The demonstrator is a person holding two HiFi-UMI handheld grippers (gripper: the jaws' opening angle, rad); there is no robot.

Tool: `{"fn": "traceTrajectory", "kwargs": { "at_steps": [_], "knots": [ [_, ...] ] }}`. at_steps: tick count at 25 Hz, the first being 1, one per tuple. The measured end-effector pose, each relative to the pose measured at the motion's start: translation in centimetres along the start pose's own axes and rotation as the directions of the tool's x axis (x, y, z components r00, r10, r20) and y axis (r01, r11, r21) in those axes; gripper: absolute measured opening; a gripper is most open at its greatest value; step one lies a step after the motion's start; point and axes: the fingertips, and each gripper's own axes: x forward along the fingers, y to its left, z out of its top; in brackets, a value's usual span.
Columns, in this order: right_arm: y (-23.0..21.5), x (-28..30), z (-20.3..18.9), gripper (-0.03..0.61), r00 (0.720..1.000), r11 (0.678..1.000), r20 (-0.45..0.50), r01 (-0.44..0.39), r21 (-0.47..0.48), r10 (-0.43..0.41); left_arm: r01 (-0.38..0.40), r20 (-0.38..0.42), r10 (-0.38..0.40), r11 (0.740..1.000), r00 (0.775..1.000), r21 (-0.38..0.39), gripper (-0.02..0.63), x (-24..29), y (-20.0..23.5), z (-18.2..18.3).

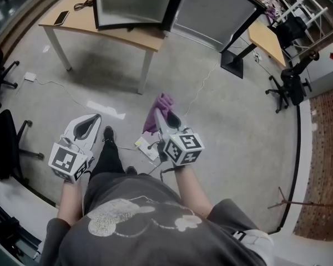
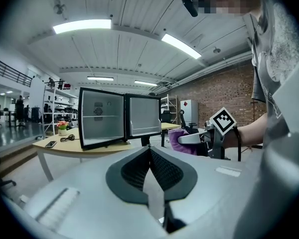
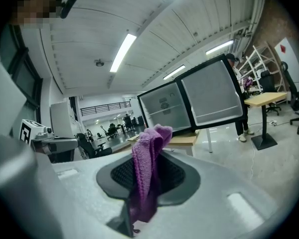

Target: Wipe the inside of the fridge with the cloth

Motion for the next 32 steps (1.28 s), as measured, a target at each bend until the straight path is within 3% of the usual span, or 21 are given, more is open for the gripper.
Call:
{"fn": "traceTrajectory", "kwargs": {
  "at_steps": [7, 16, 27, 32],
  "knots": [
    [-2.4, 4.6, 0.4, 0.078, 0.999, 0.999, -0.012, 0.045, 0.006, -0.045, 0.021, 0.028, -0.02, 0.999, 0.999, -0.031, 0.018, 4.1, 4.9, 0.1],
    [-4.7, 15.3, 4.7, 0.08, 0.997, 0.997, -0.022, 0.074, -0.01, -0.074, 0.067, 0.03, -0.065, 0.997, 0.997, -0.036, 0.018, 11.9, 14.5, 2.4],
    [-5.2, 29.1, 9.2, 0.08, 0.997, 0.997, -0.017, 0.071, -0.037, -0.072, 0.098, 0.029, -0.097, 0.995, 0.995, -0.021, 0.018, 18.6, 26.5, 4.5],
    [-4.4, 34.6, 10.4, 0.08, 0.998, 0.997, -0.009, 0.055, -0.052, -0.055, 0.115, 0.032, -0.114, 0.993, 0.993, -0.039, 0.018, 20.2, 30.4, 3.4]
  ]
}}
